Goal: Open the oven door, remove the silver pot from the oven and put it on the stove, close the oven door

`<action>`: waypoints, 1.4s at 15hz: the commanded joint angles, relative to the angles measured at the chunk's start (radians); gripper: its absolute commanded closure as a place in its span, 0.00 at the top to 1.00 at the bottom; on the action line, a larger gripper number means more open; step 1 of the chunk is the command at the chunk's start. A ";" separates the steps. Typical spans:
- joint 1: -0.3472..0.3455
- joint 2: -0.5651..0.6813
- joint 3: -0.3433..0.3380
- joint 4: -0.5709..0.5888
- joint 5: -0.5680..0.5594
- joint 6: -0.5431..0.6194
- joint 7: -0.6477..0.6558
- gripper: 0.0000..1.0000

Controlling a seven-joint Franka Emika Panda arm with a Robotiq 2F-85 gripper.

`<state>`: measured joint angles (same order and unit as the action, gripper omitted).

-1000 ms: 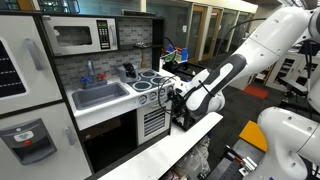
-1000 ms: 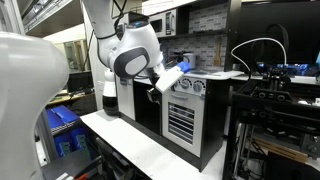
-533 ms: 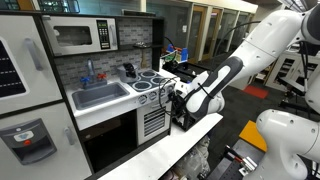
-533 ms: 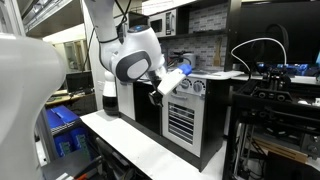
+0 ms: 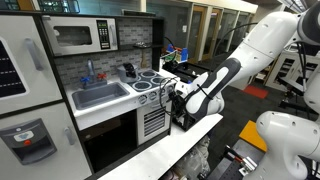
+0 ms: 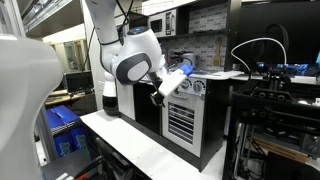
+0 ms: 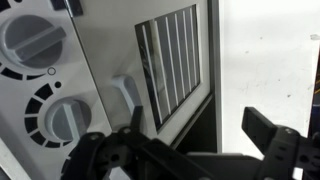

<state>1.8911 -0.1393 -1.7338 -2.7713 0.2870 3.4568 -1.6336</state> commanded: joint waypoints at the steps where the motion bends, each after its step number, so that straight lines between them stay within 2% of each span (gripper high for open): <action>1: 0.000 0.000 0.000 0.000 0.000 0.000 0.000 1.00; 8: 0.020 -0.014 -0.026 0.053 -0.026 -0.002 -0.017 1.00; 14: 0.081 -0.016 -0.066 0.045 -0.046 -0.003 -0.042 1.00; 18: 0.159 -0.015 -0.143 0.044 -0.035 -0.004 -0.063 1.00; 21: 0.238 -0.017 -0.230 0.043 -0.019 -0.004 -0.093 1.00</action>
<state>2.0572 -0.1450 -1.8811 -2.7268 0.2575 3.4527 -1.6709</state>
